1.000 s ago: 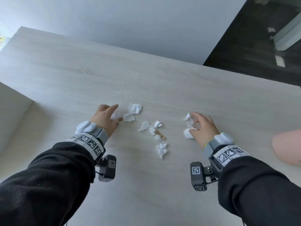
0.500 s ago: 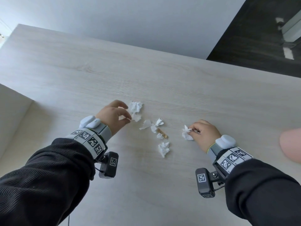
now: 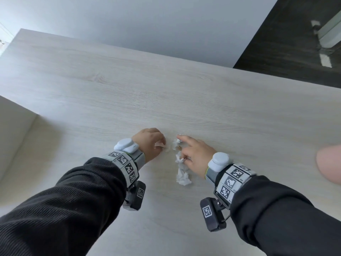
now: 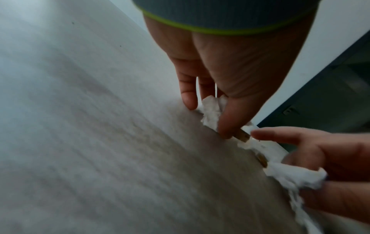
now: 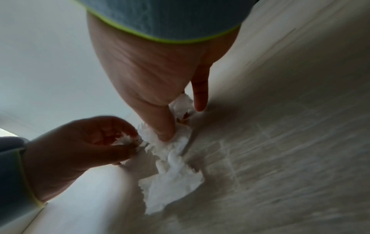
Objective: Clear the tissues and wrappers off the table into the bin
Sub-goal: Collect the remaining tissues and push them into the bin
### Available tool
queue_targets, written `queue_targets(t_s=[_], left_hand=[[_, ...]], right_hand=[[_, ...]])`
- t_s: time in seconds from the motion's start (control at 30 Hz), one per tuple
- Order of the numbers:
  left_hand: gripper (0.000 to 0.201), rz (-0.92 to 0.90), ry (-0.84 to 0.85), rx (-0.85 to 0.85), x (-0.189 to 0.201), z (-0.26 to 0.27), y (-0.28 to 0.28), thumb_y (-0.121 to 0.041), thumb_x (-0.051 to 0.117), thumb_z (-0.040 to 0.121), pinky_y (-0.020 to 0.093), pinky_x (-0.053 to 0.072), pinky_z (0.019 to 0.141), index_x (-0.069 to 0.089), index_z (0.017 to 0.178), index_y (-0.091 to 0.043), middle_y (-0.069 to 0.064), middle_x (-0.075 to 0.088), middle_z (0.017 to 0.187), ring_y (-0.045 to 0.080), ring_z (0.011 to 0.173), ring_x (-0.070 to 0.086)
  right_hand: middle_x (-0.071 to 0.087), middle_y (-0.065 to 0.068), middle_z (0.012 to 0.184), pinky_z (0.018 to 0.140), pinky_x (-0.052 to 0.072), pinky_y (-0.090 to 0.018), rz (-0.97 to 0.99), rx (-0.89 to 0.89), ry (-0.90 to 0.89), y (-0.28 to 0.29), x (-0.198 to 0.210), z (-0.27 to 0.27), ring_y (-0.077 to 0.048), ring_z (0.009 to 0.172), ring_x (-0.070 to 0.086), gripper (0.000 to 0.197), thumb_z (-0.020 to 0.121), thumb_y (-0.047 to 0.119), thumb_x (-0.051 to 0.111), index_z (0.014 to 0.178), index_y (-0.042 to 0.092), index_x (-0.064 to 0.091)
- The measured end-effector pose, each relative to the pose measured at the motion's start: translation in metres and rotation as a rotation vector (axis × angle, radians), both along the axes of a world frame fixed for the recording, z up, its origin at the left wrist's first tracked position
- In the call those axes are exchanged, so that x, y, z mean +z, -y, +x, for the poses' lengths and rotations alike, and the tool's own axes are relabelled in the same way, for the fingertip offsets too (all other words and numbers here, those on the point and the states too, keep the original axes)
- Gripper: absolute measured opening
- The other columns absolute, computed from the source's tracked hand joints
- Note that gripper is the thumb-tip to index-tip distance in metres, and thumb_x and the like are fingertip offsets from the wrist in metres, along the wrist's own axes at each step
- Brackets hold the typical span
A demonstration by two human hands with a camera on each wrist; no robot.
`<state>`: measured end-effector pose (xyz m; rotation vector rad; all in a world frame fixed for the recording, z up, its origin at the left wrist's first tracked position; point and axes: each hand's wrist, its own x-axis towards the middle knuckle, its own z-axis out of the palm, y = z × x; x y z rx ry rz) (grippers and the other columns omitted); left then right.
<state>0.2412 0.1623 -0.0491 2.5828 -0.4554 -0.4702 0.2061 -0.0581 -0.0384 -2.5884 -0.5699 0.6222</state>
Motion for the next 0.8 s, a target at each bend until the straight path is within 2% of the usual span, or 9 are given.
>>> queue_targets(t_s=[0.1,0.17,0.3,0.43,0.5,0.6,0.67,0.73,0.8], left_hand=[[0.053,0.023,-0.075,0.021,0.004,-0.008,0.010,-0.029,0.071,0.081,0.034,0.053,0.080,0.050,0.129,-0.030,-0.003,0.061,0.120,0.021,0.100,0.064],[0.060,0.064,-0.107,-0.019,0.010,-0.011,0.020,-0.030,0.068,0.085,0.033,0.053,0.080,0.043,0.140,-0.034,-0.003,0.058,0.124,0.021,0.102,0.063],[0.024,0.144,-0.118,-0.073,0.018,-0.025,0.037,-0.032,0.062,0.090,0.031,0.051,0.079,0.071,0.111,-0.022,-0.003,0.059,0.121,0.020,0.095,0.064],[0.020,0.052,-0.204,0.106,0.016,-0.042,0.044,-0.036,0.067,0.086,0.029,0.049,0.079,0.074,0.101,-0.024,-0.005,0.067,0.109,0.017,0.094,0.063],[0.021,-0.086,-0.263,0.283,0.023,-0.049,0.046,-0.040,0.073,0.081,0.028,0.054,0.075,0.075,0.097,-0.026,-0.008,0.071,0.096,0.015,0.085,0.068],[0.015,-0.369,-0.341,0.464,0.040,-0.061,0.060,-0.039,0.077,0.079,0.016,0.053,0.053,0.074,0.088,-0.027,-0.010,0.074,0.078,0.009,0.061,0.071],[0.012,-0.515,-0.384,0.526,0.049,-0.064,0.073,-0.033,0.079,0.080,0.022,0.059,0.057,0.076,0.085,-0.023,-0.006,0.074,0.074,0.012,0.059,0.071],[0.008,-0.600,-0.432,0.554,0.057,-0.067,0.089,-0.028,0.078,0.081,0.030,0.061,0.059,0.078,0.083,-0.020,-0.003,0.075,0.072,0.013,0.058,0.069],[0.003,-0.664,-0.466,0.534,0.067,-0.074,0.113,-0.021,0.077,0.082,0.025,0.055,0.050,0.077,0.079,-0.020,-0.004,0.074,0.067,0.009,0.053,0.064]], right_hand=[[0.054,0.006,0.133,0.086,0.048,-0.041,0.017,-0.016,0.023,-0.006,-0.005,-0.001,-0.028,0.115,0.050,0.010,0.083,0.015,0.059,0.088,0.018,0.067],[0.060,0.001,0.114,0.076,0.047,-0.038,0.019,-0.037,0.030,-0.008,-0.005,-0.003,-0.029,0.103,0.053,0.011,0.082,0.013,0.058,0.088,0.016,0.067],[0.060,-0.004,0.104,0.073,0.044,-0.035,-0.014,-0.093,-0.021,-0.009,0.002,-0.012,-0.027,0.094,0.055,0.013,0.085,0.011,0.054,0.091,0.014,0.064],[0.062,0.003,0.096,0.075,0.047,-0.031,0.039,-0.258,-0.134,0.005,0.011,-0.026,-0.022,0.090,0.059,0.013,0.085,0.014,0.054,0.088,0.023,0.063],[0.062,0.010,0.085,0.068,0.047,-0.027,0.117,-0.410,-0.159,0.015,0.017,-0.037,-0.016,0.079,0.060,0.013,0.084,0.017,0.059,0.082,0.030,0.062],[0.065,0.007,0.072,0.057,0.045,-0.025,0.284,-0.662,-0.130,0.030,0.031,-0.055,-0.012,0.063,0.058,0.014,0.080,0.021,0.067,0.074,0.028,0.056],[0.067,0.004,0.072,0.059,0.048,-0.024,0.457,-0.794,-0.133,0.036,0.043,-0.064,-0.007,0.060,0.057,0.016,0.079,0.018,0.070,0.076,0.024,0.056],[0.071,-0.004,0.079,0.063,0.054,-0.031,0.623,-0.893,-0.153,0.041,0.055,-0.070,-0.009,0.064,0.060,0.018,0.079,0.012,0.072,0.082,0.019,0.056],[0.069,-0.011,0.078,0.059,0.057,-0.029,0.756,-0.982,-0.152,0.054,0.067,-0.077,-0.013,0.063,0.060,0.019,0.079,0.004,0.071,0.084,0.012,0.054]])
